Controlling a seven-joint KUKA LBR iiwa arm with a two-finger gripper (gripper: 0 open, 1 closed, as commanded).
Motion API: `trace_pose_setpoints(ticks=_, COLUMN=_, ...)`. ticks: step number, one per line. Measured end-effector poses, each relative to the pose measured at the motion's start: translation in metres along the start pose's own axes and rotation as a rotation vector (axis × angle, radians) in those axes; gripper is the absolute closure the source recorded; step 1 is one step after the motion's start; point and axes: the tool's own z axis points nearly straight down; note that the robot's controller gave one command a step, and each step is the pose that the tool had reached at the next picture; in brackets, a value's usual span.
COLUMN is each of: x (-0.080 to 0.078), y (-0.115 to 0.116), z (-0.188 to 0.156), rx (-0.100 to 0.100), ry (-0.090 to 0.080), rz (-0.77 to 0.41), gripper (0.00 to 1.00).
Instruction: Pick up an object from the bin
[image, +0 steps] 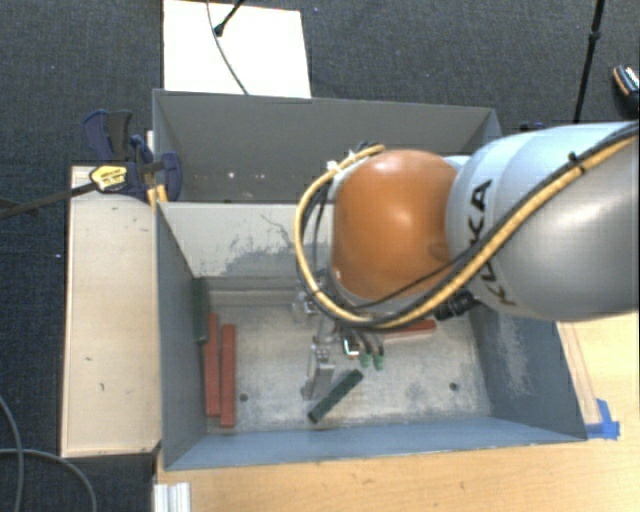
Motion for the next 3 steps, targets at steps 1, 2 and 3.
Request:
trace_pose_setpoints(ticks=1, x=0.012, y=-0.045, z=0.123, rx=0.002, ry=0.001, rz=0.167, gripper=0.0)
trace_pose_setpoints(ticks=2, x=-0.016, y=-0.123, z=0.134, rx=0.003, ry=-0.01, rz=0.114, gripper=0.0)
trace_pose_setpoints(ticks=3, x=0.009, y=-0.082, z=0.145, rx=-0.001, ry=-0.014, rz=-0.029, gripper=0.0)
